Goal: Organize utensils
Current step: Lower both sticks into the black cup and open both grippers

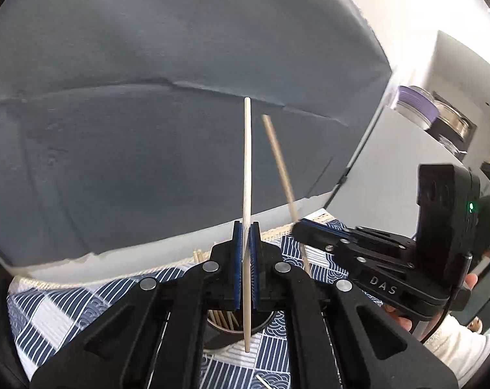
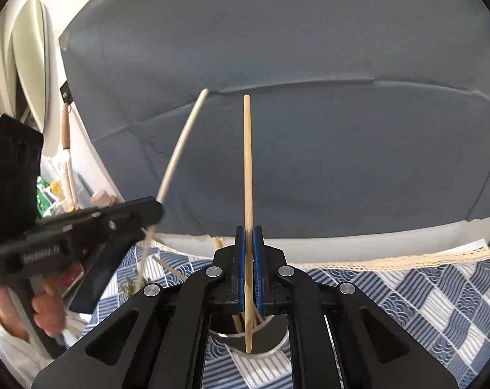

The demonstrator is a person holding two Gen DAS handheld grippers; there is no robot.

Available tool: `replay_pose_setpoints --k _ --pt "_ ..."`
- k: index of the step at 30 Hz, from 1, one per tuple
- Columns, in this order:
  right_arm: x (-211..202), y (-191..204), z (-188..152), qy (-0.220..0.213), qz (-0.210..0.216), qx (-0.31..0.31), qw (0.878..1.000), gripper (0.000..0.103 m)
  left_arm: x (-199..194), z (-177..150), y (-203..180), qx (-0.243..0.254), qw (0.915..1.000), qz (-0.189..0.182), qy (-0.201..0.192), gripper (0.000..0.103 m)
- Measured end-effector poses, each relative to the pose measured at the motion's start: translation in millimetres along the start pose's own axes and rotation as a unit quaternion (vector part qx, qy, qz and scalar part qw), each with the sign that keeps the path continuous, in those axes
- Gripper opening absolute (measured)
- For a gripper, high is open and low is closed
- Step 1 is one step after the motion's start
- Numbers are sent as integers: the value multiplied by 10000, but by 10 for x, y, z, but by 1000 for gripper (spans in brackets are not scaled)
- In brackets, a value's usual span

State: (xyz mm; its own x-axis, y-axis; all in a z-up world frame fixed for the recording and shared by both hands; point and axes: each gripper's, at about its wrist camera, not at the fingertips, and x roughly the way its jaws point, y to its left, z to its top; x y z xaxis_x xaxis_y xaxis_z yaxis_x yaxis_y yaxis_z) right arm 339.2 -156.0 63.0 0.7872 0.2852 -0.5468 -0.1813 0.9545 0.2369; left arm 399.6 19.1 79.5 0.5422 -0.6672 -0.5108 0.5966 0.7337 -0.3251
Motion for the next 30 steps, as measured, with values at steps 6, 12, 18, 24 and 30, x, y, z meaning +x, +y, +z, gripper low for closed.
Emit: replay_pose_setpoints --k 6,12,18,24,30 --pt "183 -36 -56 -79 108 242 9996 5 149 -124 125 7 9988 -474 -107 5" --pt "413 -86 -112 -175 151 480 9986 5 384 -197 220 -9 9985 -520 -189 5" --pt "576 -149 -278 -34 139 645 9978 5 575 -312 165 159 9990 -411 -117 5" --pt "621 -141 -429 133 119 669 9976 5 697 -438 108 245 9993 -299 -3 5" --pt "511 -57 -504 248 35 423 9988 5 651 -577 97 249 9995 -115 137 5"
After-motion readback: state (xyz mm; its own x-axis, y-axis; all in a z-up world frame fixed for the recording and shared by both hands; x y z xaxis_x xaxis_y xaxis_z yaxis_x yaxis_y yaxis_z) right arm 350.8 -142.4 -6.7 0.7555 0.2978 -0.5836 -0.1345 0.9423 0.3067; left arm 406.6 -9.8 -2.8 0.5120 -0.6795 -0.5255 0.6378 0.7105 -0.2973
